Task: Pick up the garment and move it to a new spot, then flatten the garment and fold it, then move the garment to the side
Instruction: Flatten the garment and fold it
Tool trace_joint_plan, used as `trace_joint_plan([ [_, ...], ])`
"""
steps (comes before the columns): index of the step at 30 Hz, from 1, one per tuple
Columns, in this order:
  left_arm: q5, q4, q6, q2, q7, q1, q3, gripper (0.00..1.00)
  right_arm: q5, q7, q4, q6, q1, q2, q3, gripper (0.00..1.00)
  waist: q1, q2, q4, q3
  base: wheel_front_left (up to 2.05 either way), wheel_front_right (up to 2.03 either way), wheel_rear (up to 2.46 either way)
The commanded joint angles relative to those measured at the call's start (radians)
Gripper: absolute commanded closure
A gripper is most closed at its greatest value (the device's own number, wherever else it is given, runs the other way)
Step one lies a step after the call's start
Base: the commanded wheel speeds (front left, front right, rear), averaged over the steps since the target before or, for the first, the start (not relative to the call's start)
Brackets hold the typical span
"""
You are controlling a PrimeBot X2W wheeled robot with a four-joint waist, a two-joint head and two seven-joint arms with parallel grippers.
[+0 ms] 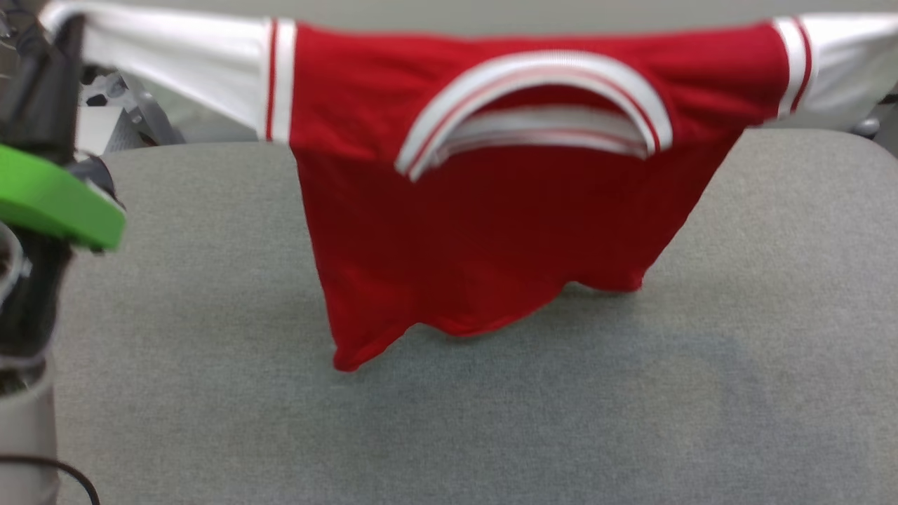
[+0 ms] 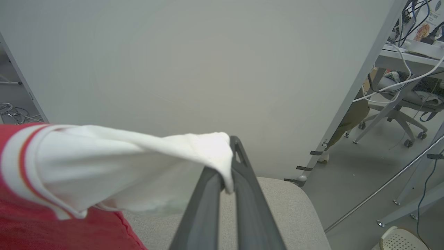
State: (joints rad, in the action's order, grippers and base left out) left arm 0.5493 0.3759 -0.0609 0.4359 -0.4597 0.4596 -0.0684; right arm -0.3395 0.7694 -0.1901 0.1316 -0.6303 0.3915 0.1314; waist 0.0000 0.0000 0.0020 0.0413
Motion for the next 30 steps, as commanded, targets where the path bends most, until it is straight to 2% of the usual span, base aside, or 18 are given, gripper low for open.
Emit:
trace_joint_plan([
  [1, 0.014, -0.025, 0.010, 0.009, 0.013, 0.060, -0.005, 1.00, -0.003, -0.018, 0.024, -0.001, -0.049, 0.013, -0.015, 1.00, 0.0000, 0.0000, -0.018, 0.040, 0.00, 0.00, 0.00],
  [9, 0.000, -0.224, 0.058, 0.042, 0.073, 0.369, 0.018, 1.00, -0.001, -0.158, 0.218, -0.001, -0.300, 0.040, -0.085, 1.00, 0.0000, 0.0000, -0.025, 0.144, 0.00, 0.00, 0.00],
  [15, -0.036, -0.392, 0.091, 0.063, 0.124, 0.614, 0.051, 1.00, 0.017, -0.278, 0.369, -0.001, -0.496, 0.048, -0.127, 1.00, 0.0000, 0.0000, -0.016, 0.263, 0.00, 0.00, 0.00],
  [20, -0.072, -0.559, 0.108, 0.061, 0.189, 0.818, 0.082, 1.00, 0.048, -0.388, 0.499, -0.001, -0.665, 0.047, -0.148, 1.00, 0.0000, 0.0000, -0.004, 0.356, 0.00, 0.00, 0.00],
  [30, -0.108, -0.845, 0.108, 0.020, 0.340, 1.138, 0.107, 1.00, 0.128, -0.586, 0.771, -0.001, -0.982, -0.015, -0.125, 1.00, 0.0000, 0.0000, 0.003, 0.531, 0.00, 0.00, 0.00],
])
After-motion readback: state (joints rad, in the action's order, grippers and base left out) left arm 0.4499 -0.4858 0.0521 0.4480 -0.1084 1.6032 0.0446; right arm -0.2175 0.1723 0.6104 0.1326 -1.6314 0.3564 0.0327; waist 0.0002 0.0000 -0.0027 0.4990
